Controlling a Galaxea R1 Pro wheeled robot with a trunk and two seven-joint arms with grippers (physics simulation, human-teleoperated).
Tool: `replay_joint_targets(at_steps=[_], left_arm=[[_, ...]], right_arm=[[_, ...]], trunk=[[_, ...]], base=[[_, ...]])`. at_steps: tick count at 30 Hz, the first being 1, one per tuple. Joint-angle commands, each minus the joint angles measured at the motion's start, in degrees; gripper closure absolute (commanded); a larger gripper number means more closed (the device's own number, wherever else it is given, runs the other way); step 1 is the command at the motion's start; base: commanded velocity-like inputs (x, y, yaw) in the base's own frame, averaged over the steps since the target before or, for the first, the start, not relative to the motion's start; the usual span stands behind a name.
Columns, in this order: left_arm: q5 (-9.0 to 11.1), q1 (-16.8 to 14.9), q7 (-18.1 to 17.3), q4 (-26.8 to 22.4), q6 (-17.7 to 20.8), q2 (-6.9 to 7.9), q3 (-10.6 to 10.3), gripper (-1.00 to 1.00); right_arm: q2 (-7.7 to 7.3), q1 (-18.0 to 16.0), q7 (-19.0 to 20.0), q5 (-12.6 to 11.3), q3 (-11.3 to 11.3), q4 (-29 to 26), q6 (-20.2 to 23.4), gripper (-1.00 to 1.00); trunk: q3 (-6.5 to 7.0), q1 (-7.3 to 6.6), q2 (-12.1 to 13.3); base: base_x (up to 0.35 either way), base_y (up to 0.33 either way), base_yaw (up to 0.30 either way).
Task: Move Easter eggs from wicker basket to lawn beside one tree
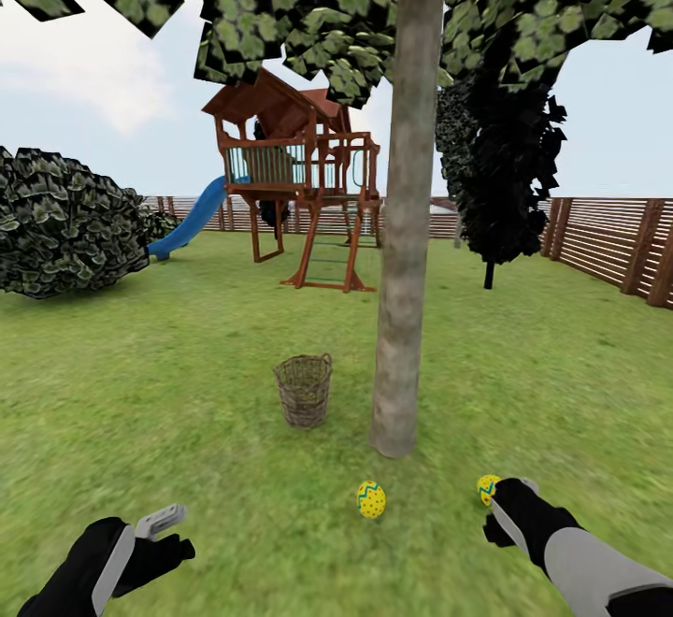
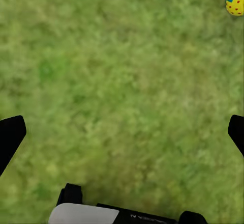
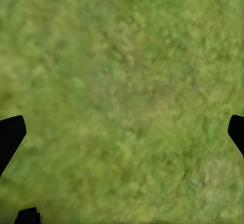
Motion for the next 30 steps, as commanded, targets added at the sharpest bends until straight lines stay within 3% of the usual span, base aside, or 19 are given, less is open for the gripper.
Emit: replay_joint_targets(at_steps=[1,8,15,30], left_arm=[[0.0,0.0,-0.2,0.0,0.2,-0.01,0.1,-1.0],[0.0,0.0,-0.2,0.1,0.2,0.0,0.1,-1.0],[0.0,0.0,-0.2,0.1,0.1,0.0,0.1,-1.0],[0.1,0.0,-0.2,0.1,0.1,0.0,0.1,-1.0]], right_arm=[[-0.07,0.0,-0.3,-0.5,0.3,-0.2,0.4,-1.0],[-0.21,0.0,-0.3,-0.5,0.3,-0.7,4.4,-1.0],[0.31,0.0,-0.6,-0.4,0.4,-1.3,4.0,-1.0],[-0.1,0.0,-0.4,-0.4,0.4,-2.4,4.1,-1.0]], trunk=[[-0.08,0.03,-0.1],[-0.08,0.03,-0.1],[-0.08,0.03,-0.1],[-0.08,0.03,-0.1]], base=[[0.165,0.293,0.0],[0.17,0.304,0.0],[0.201,0.294,0.0],[0.228,0.279,0.0]])
